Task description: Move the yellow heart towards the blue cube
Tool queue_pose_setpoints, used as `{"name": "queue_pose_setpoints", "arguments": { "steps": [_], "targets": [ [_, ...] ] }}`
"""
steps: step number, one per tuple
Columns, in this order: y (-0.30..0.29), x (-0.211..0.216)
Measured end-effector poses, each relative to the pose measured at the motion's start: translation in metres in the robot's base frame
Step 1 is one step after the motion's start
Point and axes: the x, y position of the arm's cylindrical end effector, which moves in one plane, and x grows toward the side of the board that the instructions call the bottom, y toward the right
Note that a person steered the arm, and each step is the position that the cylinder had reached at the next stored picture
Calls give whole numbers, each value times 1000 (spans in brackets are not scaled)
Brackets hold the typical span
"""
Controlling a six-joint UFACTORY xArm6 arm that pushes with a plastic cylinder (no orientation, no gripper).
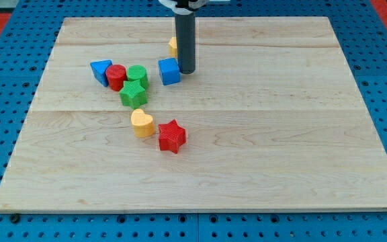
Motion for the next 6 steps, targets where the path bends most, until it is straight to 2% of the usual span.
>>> {"name": "queue_pose_setpoints", "arguments": {
  "steps": [1,2,4,5,6],
  "targets": [
    [12,31],
    [-27,52],
    [-128,3],
    [-153,1],
    [-121,-16]
  ]
}}
